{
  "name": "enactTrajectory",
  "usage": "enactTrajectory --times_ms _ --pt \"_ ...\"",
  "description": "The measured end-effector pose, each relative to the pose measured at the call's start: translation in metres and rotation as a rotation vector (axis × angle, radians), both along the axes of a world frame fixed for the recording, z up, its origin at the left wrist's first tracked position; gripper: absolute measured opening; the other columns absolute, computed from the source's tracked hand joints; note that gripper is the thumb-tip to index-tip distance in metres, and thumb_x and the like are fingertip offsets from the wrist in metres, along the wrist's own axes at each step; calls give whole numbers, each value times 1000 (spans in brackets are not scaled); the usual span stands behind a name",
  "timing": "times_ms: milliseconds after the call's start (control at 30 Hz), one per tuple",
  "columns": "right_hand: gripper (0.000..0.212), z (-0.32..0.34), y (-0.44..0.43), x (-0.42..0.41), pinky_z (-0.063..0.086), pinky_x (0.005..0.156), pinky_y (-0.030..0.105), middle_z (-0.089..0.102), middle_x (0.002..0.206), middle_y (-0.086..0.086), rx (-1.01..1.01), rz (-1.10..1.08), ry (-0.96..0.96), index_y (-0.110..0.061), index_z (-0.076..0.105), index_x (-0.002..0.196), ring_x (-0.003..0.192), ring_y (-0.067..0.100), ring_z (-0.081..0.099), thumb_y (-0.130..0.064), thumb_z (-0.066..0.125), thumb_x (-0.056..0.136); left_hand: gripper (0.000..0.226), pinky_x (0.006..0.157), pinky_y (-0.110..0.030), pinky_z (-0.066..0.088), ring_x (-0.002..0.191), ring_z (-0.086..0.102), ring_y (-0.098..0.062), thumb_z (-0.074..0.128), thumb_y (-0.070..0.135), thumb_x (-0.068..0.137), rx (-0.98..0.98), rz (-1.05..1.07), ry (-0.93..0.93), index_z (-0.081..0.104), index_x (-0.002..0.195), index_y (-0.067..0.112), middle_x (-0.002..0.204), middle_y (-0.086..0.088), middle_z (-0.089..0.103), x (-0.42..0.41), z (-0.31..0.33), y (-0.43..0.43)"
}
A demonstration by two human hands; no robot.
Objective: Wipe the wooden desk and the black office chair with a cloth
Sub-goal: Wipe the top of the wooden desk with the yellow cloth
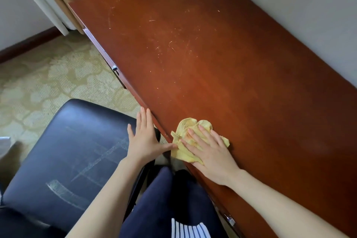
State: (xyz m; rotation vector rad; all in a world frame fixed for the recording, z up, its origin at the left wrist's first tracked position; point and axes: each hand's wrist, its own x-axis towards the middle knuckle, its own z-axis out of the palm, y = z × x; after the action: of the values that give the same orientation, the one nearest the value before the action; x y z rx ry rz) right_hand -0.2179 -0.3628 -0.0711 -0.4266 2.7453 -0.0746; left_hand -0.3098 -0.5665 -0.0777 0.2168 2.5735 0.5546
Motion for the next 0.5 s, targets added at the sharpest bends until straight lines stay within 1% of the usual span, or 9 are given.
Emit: enactTrajectory --times_ms 67,167,233,333,433,500 --pt "63 1 3 -10 8 115 46 15 157 -4 -17 65 -34 -43 18 148 146 27 8 -48 45 92 141 114 -50 -6 143 -22 -14 67 75 58 -21 -47 -5 -22 147 11 156 -3 -25 -10 1 -7" --pt "58 0 7 -32 -9 116 42 -9 156 -13 -15 157 -69 -53 -2 144 145 22 -15 -48 33 97 137 115 -50 -4 143 -23 -16 68 71 63 -40 -126 10 -21 147 11 155 -2 -27 -25 2 -15" --pt "57 1 3 -45 -13 116 40 -18 152 -16 -13 165 -83 -55 -10 140 143 19 -22 -48 29 98 131 115 -50 -4 143 -23 -17 68 66 68 -40 -182 5 -20 147 12 155 -1 -28 -34 5 -20" --pt "58 1 -12 -65 -17 113 37 -21 150 -17 -14 149 -74 -54 -13 139 143 19 -22 -47 29 99 117 116 -48 -6 145 -17 -16 64 54 80 -8 -254 -10 -22 147 14 156 -1 -24 -43 7 -29" --pt "58 0 -32 -87 -15 114 39 -21 150 -16 -17 108 -56 -53 -15 138 144 20 -20 -48 28 99 106 115 -43 -7 146 -7 -12 59 40 86 93 -261 -20 -24 146 15 160 1 -6 -52 7 -43" --pt "59 0 -48 -103 -11 115 41 -18 153 -13 -18 83 -58 -52 -14 139 144 21 -19 -47 30 99 101 116 -42 -5 146 -2 -10 58 35 87 149 -257 -41 -22 147 17 160 5 4 -61 9 -53"
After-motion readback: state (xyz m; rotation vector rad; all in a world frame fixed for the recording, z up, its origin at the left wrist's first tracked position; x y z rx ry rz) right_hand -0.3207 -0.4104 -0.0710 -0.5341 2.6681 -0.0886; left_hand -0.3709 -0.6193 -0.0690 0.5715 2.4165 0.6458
